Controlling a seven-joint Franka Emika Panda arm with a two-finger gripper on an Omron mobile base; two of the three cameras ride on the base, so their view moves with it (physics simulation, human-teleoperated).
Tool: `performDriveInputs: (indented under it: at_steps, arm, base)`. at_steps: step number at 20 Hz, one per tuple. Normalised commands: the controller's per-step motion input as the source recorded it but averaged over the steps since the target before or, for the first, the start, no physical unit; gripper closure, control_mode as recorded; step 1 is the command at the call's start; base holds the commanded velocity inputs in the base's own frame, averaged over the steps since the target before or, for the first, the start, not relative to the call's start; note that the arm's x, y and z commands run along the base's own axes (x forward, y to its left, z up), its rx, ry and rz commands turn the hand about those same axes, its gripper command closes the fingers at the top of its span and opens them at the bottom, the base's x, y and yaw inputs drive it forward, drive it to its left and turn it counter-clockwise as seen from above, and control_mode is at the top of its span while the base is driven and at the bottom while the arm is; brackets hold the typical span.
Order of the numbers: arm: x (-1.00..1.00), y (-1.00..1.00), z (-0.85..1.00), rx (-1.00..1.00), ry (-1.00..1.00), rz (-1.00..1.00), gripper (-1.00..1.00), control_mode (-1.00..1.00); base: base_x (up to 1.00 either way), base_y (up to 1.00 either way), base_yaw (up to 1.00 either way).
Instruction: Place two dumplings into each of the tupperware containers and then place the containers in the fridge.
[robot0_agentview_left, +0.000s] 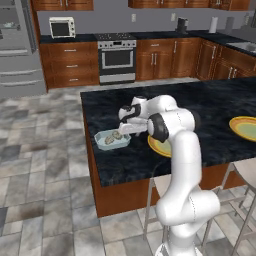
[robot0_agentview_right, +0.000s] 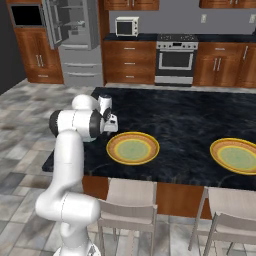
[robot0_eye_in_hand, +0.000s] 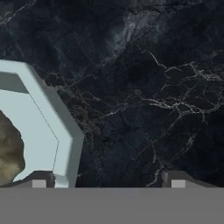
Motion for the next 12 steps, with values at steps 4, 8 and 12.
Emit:
performDriveInputs:
  at_steps: [4, 8, 12]
  arm:
    - [0.04, 0.0, -0.12, 0.0, 0.11, 0.0, -1.0, -1.0]
    - [0.0, 0.12, -0.23, 0.0, 0.1, 0.0, -1.0, -1.0]
    - [0.0, 0.26, -0.24, -0.01, 0.04, 0.0, -1.0, -1.0]
  base:
    - [0.0, 0.0, 0.0]
    - [0.0, 0.0, 0.0]
    - [0.0, 0.0, 0.0]
